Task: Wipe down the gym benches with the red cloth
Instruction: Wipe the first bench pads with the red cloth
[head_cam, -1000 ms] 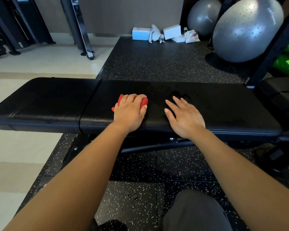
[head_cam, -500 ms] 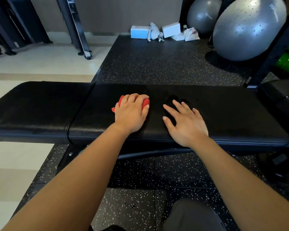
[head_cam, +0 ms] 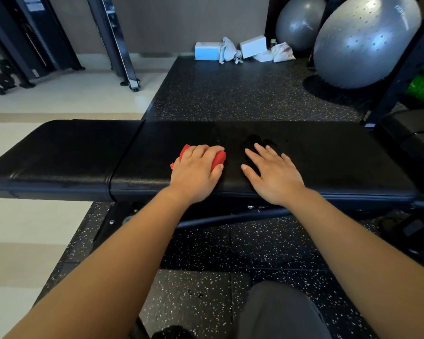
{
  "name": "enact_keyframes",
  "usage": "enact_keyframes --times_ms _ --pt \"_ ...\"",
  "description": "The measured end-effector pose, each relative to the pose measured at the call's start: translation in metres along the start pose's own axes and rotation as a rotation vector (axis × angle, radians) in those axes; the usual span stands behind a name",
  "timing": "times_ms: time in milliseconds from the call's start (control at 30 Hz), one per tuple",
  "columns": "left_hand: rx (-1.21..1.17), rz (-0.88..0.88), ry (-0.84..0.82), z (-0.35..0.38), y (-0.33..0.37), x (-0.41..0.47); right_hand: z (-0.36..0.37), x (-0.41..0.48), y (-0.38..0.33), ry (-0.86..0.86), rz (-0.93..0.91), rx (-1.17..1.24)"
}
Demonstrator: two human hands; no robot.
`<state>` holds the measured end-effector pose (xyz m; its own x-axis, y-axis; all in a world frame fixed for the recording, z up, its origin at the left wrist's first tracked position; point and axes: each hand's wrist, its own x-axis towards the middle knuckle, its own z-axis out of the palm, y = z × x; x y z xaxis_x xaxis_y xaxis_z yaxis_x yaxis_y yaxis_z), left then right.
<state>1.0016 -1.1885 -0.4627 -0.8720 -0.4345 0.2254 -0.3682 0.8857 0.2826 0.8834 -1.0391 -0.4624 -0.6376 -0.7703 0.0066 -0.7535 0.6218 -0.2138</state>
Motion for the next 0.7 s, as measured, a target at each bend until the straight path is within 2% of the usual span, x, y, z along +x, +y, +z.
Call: enact_keyframes --times_ms 200,500,700 --pt "0.016 0.008 0.057 0.005 0.004 -0.004 -0.003 0.003 0.023 0.038 0.039 -0.025" --pt "0.0 -0.039 -0.011 0.012 0.006 0.048 0.0 0.006 0.024 0.088 0.045 -0.028" --pt "-0.004 -0.053 -0.049 0.009 0.007 0.045 0.0 0.005 0.023 0.08 0.043 -0.013"
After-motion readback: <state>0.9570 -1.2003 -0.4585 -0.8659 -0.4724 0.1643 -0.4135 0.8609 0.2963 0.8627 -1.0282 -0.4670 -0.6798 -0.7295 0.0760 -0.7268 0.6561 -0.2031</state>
